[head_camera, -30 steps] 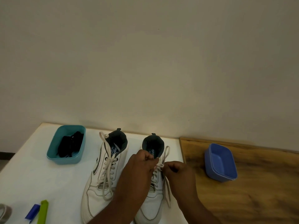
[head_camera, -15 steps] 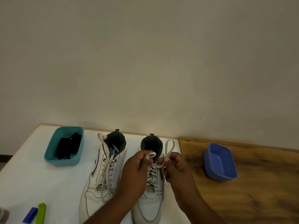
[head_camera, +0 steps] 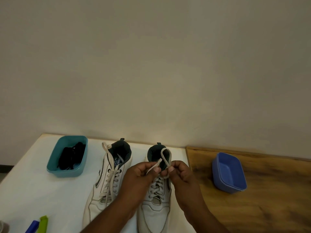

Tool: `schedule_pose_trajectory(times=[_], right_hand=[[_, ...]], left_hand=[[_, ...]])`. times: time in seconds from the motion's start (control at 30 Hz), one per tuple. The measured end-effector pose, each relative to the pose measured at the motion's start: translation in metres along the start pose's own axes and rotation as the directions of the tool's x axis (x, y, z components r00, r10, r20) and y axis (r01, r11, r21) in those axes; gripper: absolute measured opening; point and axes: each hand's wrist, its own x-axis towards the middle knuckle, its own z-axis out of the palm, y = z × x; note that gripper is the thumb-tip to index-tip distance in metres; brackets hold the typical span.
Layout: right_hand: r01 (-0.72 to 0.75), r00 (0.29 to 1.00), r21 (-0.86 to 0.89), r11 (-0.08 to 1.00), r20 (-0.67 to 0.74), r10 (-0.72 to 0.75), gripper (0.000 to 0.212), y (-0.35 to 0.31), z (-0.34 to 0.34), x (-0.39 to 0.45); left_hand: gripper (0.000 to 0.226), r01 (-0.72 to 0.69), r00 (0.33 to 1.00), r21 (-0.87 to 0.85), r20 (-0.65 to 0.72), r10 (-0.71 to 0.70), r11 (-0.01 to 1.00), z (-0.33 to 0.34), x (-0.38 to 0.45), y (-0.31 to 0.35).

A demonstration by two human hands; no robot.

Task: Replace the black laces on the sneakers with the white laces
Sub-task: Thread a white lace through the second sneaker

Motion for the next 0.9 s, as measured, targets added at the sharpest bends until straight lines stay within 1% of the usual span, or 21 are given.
schedule_pose_trajectory(times=[0.07, 0.17, 0.3, 0.37, 0.47, 0.6, 0.63, 0.67, 0.7, 0.73, 0.77, 0.8, 0.83, 0.9], right_hand=[[0.018, 1.000, -0.026, 1.000, -0.009, -0.018, 0.017, 0.000, 0.000, 0.000], [0.030, 0.999, -0.075, 0.997, -0.034, -0.033, 0.016, 0.003, -0.001, 0.000], [0.053, 0.997, -0.088, 0.995, -0.057, -0.059, 0.013, 0.005, 0.004, 0.000], [0.075, 0.995, -0.108, 0.991, -0.058, -0.081, 0.012, 0.006, 0.007, -0.002], [0.085, 0.991, -0.143, 0.986, -0.092, -0.098, 0.015, 0.008, 0.011, -0.004], [0.024, 0.988, -0.129, 0.991, -0.145, -0.043, 0.015, 0.013, 0.012, -0.002], [0.020, 0.989, -0.128, 0.992, -0.143, -0.038, 0.014, 0.013, 0.012, -0.002], [0.025, 0.990, -0.132, 0.991, -0.133, -0.043, 0.015, 0.013, 0.012, -0.002], [0.035, 0.991, -0.137, 0.990, -0.120, -0.052, 0.015, 0.013, 0.011, -0.003], [0.048, 0.992, -0.131, 0.990, -0.107, -0.062, 0.016, 0.011, 0.011, -0.003], [0.057, 0.993, -0.106, 0.993, -0.101, -0.068, 0.017, 0.009, 0.010, -0.003], [0.061, 0.993, -0.058, 0.996, -0.100, -0.067, 0.018, 0.005, 0.009, -0.003], [0.054, 0.994, -0.001, 0.999, -0.098, -0.054, 0.019, 0.001, 0.007, -0.002], [0.033, 0.997, 0.116, 0.993, -0.077, -0.024, 0.021, -0.008, 0.003, -0.002]], left_hand=[[0.016, 0.015, 0.999, 0.004, -0.032, -0.015, 1.000, 0.002, 0.001, 0.000], [0.020, 0.012, 0.998, 0.051, -0.060, -0.009, 0.999, 0.005, 0.003, -0.003], [0.022, -0.110, 0.994, 0.215, 0.020, 0.108, 0.970, 0.010, -0.002, -0.001], [0.021, -0.166, 0.986, 0.311, 0.063, 0.154, 0.936, 0.010, -0.005, 0.001], [0.023, -0.306, 0.951, 0.480, 0.122, 0.283, 0.822, 0.007, -0.003, -0.007], [0.031, -0.430, 0.899, 0.692, 0.269, 0.346, 0.580, 0.004, 0.000, -0.022], [0.032, -0.442, 0.889, 0.713, 0.269, 0.370, 0.544, 0.004, 0.001, -0.024], [0.031, -0.446, 0.882, 0.716, 0.246, 0.403, 0.538, 0.004, 0.001, -0.024], [0.028, -0.429, 0.884, 0.695, 0.193, 0.425, 0.577, 0.004, 0.000, -0.023], [0.024, -0.394, 0.899, 0.638, 0.117, 0.423, 0.661, 0.004, -0.001, -0.021], [0.024, -0.343, 0.921, 0.541, 0.032, 0.389, 0.768, 0.005, -0.001, -0.018], [0.024, -0.278, 0.945, 0.418, -0.044, 0.325, 0.865, 0.006, 0.000, -0.014], [0.024, -0.216, 0.962, 0.296, -0.098, 0.254, 0.931, 0.007, 0.000, -0.010], [0.024, -0.160, 0.975, 0.141, -0.135, 0.179, 0.977, 0.008, 0.001, -0.002]])
